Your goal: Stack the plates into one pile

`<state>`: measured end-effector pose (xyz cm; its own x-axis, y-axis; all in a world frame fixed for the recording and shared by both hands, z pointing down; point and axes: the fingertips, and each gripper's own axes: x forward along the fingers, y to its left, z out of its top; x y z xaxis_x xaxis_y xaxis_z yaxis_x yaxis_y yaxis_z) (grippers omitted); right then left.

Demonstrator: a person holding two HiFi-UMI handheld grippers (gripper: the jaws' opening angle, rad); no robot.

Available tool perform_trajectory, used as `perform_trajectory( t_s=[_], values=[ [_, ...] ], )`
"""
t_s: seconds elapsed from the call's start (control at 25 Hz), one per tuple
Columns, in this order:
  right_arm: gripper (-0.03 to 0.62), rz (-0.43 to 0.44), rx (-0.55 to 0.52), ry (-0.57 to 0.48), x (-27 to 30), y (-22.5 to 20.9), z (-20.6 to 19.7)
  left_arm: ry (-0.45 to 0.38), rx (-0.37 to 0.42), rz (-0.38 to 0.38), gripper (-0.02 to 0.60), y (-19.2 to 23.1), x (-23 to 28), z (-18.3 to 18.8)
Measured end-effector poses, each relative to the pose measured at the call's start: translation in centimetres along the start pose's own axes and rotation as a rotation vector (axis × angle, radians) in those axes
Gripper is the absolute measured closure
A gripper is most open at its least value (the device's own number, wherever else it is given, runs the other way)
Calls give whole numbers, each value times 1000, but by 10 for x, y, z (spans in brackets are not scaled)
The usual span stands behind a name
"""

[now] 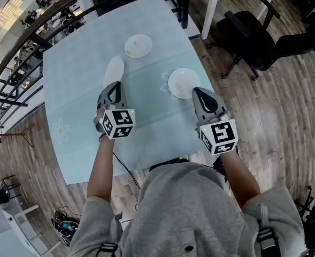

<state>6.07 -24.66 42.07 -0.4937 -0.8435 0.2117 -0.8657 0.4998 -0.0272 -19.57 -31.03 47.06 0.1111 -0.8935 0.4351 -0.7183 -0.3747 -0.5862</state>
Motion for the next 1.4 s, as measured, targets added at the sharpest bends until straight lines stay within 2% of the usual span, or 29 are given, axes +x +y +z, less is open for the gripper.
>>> perform_trajectory(
  t_s=[0.32, 0.52, 0.88, 1.16, 1.4],
  values=[
    [568, -11, 24, -28, 5, -2, 9, -99, 199, 45, 557, 50, 24, 72],
    [568, -28, 47, -12, 12, -7, 1, -107, 267, 3, 557, 47, 55, 89],
    [568, -90, 92, 57, 29, -27, -22, -63, 303, -110, 557, 12, 115, 61],
    [568, -132, 115, 157, 45, -31, -50, -35, 273, -195, 557, -11, 163, 32],
    [568, -147, 115, 209, 55, -41, -71, -11, 263, -227, 557, -27, 201, 13]
  ],
)
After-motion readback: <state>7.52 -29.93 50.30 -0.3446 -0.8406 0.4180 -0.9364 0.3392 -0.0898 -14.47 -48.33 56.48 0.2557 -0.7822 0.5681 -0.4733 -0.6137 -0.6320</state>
